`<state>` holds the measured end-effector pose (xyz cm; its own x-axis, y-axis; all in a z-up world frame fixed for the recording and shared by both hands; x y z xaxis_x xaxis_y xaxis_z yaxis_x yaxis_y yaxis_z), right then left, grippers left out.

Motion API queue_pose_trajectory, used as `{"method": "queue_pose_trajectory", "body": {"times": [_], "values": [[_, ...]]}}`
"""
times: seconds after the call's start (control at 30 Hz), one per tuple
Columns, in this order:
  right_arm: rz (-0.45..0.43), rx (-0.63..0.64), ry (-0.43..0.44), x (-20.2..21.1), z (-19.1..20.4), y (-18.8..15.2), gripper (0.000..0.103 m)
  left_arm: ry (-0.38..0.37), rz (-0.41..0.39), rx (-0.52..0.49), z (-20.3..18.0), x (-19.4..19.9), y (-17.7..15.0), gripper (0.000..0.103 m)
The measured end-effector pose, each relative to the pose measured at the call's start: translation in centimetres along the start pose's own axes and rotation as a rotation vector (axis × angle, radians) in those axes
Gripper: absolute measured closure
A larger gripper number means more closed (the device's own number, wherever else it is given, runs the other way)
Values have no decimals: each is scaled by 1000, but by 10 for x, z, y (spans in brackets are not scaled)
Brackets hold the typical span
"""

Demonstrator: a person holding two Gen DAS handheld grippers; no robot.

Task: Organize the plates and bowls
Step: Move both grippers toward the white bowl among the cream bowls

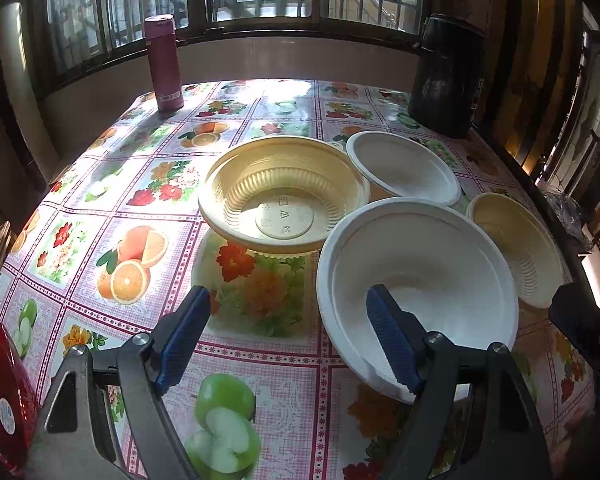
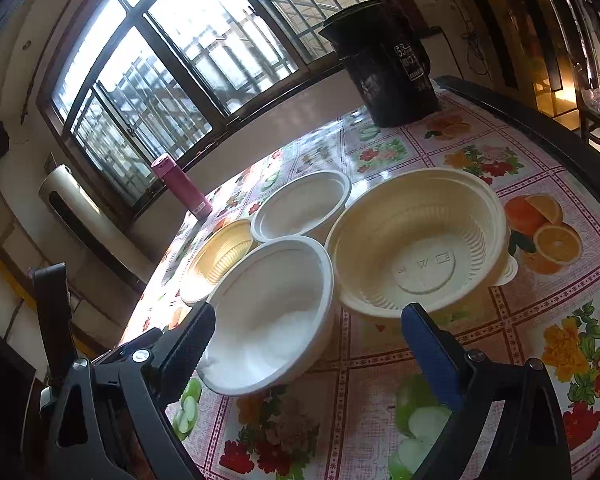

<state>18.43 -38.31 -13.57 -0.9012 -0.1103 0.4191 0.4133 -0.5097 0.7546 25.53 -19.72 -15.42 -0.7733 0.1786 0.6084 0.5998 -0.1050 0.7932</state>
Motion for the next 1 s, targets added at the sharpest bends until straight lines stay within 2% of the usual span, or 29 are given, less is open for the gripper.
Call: {"method": "queue_pose_trajectory", "body": {"times": [0.47,1.0], "values": [[44,-6,5,-18,2,-7,7,-5,28,9,-5,-20,-6,22],[64,0,-8,-28,2,-11,7,-21,31,1,-7,-22,-9,22]]}}
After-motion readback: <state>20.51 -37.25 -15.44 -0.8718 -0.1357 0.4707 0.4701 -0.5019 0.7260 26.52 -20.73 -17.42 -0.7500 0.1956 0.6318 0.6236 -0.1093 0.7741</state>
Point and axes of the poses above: each gripper's, at about its wrist camera, not at the fingertips, and x roughly against the way its jaws point, z to its left, y to its top, the point moved 10 cm from there along -x, roughly the way its jaws point, and after that the axes turned 10 degrees about -z, right-handed, at the moved point
